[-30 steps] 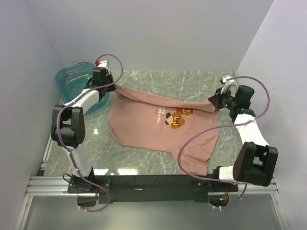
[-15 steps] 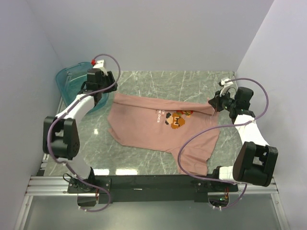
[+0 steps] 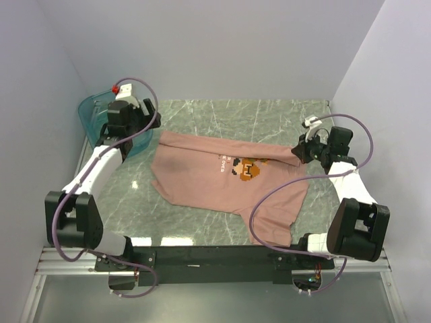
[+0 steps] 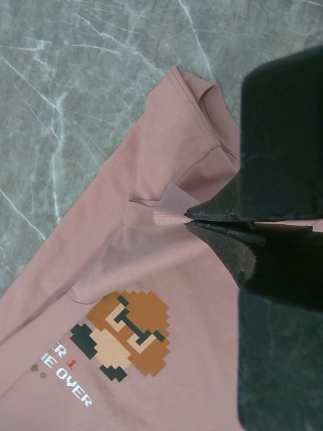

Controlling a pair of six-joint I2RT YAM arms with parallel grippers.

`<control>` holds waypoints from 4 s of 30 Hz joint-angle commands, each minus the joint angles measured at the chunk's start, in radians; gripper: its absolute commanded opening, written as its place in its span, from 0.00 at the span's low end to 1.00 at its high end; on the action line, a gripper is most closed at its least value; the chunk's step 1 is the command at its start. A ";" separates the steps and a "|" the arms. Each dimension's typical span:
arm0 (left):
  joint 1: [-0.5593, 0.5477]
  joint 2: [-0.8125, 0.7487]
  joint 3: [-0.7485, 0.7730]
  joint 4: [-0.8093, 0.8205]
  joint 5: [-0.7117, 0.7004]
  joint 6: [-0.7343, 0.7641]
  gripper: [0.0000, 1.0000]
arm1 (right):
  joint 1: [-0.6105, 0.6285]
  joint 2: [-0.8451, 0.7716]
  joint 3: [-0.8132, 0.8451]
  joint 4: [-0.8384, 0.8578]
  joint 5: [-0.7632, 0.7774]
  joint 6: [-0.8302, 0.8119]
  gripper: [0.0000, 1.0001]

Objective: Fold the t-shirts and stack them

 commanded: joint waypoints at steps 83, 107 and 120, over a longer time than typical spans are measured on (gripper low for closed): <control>-0.022 -0.040 0.361 0.035 -0.028 -0.022 0.00 | -0.123 -0.034 0.741 -0.169 0.063 0.225 0.00; -0.029 -0.448 0.615 0.087 -0.079 -0.045 0.00 | -0.299 0.018 1.671 -0.005 0.240 0.612 0.00; -0.029 -0.303 0.219 0.139 -0.131 -0.056 0.00 | -0.129 0.000 1.017 0.021 0.121 0.351 0.00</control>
